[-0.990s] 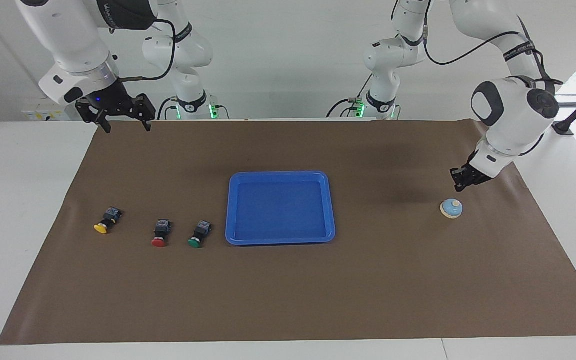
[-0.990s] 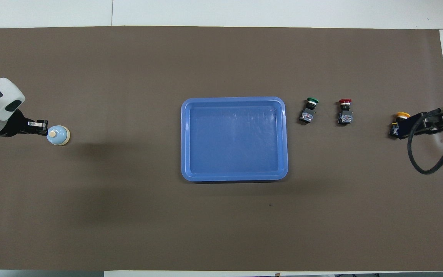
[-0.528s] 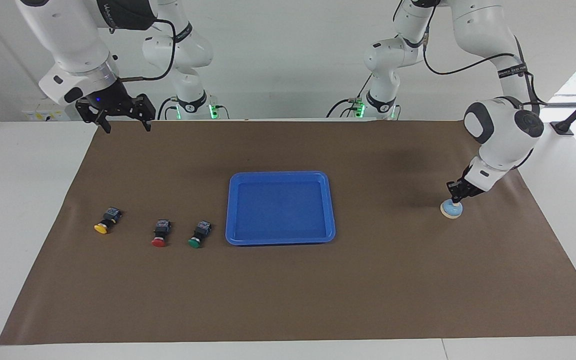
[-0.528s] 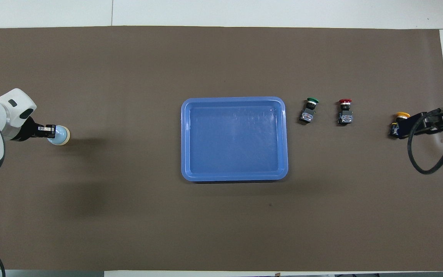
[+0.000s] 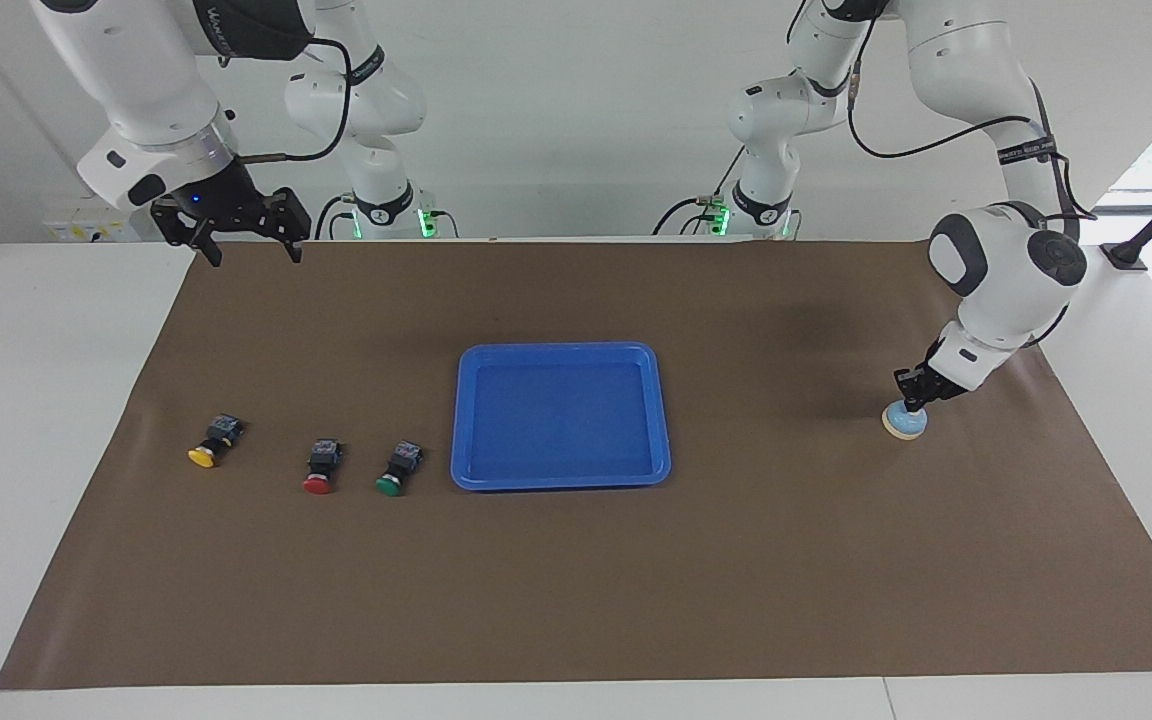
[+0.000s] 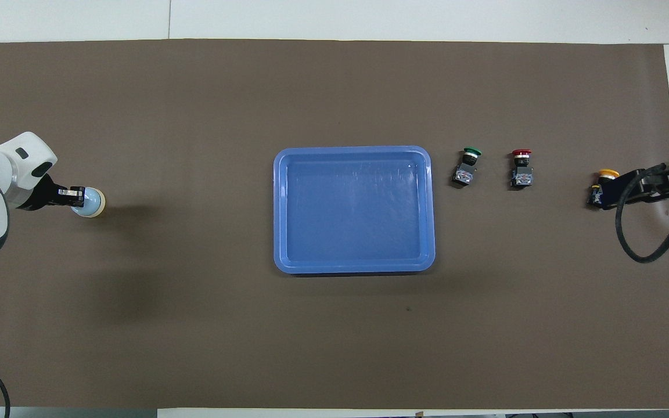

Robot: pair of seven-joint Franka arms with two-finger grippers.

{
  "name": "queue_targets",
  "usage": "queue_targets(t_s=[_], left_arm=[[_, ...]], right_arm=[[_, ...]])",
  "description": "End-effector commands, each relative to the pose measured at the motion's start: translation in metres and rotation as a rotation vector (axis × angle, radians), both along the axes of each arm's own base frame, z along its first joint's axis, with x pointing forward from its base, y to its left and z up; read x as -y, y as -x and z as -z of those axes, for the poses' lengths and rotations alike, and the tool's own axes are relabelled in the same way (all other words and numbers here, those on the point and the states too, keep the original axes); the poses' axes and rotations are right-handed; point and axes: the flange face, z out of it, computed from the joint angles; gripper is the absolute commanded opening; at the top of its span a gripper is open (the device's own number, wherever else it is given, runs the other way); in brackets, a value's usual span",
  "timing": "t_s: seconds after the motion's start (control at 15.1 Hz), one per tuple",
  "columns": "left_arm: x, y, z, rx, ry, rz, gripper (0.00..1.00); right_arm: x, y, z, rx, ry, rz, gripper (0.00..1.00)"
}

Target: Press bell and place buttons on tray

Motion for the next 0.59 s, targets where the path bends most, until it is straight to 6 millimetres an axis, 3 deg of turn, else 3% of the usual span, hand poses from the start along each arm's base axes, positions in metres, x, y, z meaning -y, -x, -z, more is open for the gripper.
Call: queue_targets(t_s=[0.0, 0.13, 0.26, 0.53], left_arm=[[0.009, -0.009, -0.074, -0.051, -0.014, 0.025, 1.0], [0.027, 0.002, -0.123, -0.066, -0.018, 0.027, 1.0], [0.034, 0.022, -0.16, -0.06, -0.024, 0.011, 1.0], [0.06, 0.047, -0.188, -0.106, -0.036, -0.003, 1.0]], right_arm=[[0.003, 0.005, 0.0, 0.002, -0.02, -0.004, 1.0], [0.003, 0.005, 0.0, 0.002, -0.02, -0.004, 1.0], [0.003, 0.005, 0.0, 0.002, -0.02, -0.004, 1.0], [0.003, 0.005, 0.0, 0.002, -0.02, -0.004, 1.0]])
